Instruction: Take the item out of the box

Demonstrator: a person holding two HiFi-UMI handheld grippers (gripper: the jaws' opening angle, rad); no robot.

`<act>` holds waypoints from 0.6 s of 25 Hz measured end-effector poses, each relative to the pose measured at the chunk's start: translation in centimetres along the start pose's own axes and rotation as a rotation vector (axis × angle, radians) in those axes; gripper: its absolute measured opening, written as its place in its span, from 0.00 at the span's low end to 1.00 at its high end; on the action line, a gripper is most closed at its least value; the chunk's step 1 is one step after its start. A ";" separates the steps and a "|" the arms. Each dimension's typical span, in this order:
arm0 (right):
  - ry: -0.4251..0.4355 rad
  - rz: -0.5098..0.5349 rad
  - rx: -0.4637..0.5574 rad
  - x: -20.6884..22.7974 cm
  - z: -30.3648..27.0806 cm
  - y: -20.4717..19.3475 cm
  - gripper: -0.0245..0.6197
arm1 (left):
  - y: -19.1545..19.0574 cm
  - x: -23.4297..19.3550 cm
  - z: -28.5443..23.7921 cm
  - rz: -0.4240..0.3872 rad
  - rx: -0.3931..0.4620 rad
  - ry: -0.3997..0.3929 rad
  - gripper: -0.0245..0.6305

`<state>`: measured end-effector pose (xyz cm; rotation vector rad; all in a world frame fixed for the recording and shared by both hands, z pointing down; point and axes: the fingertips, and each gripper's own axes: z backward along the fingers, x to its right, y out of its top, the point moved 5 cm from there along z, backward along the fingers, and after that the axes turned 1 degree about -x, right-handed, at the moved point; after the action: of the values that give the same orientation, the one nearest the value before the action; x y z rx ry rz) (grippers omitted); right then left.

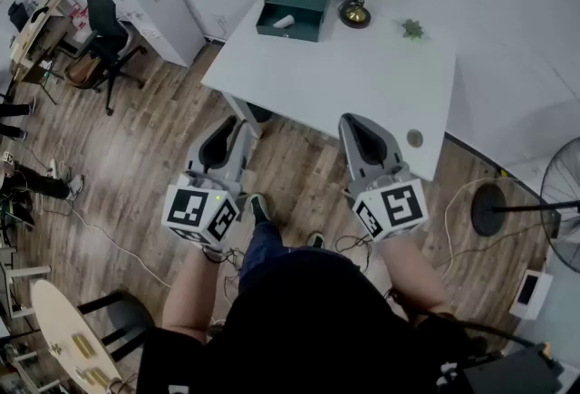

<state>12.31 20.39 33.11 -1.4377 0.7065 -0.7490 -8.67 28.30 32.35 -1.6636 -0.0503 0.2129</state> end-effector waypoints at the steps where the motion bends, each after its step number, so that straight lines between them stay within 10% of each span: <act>1: 0.002 0.003 0.002 -0.1 0.5 0.1 0.04 | 0.1 0.5 0.3 -0.002 0.007 0.001 0.16; 15: -0.042 -0.020 0.000 -1.2 1.7 0.3 0.05 | 0.6 -0.6 2.4 0.009 0.038 0.009 0.16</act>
<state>12.91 22.37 32.80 -1.4584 0.6604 -0.7322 -9.71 30.45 31.58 -1.6269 -0.0316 0.2126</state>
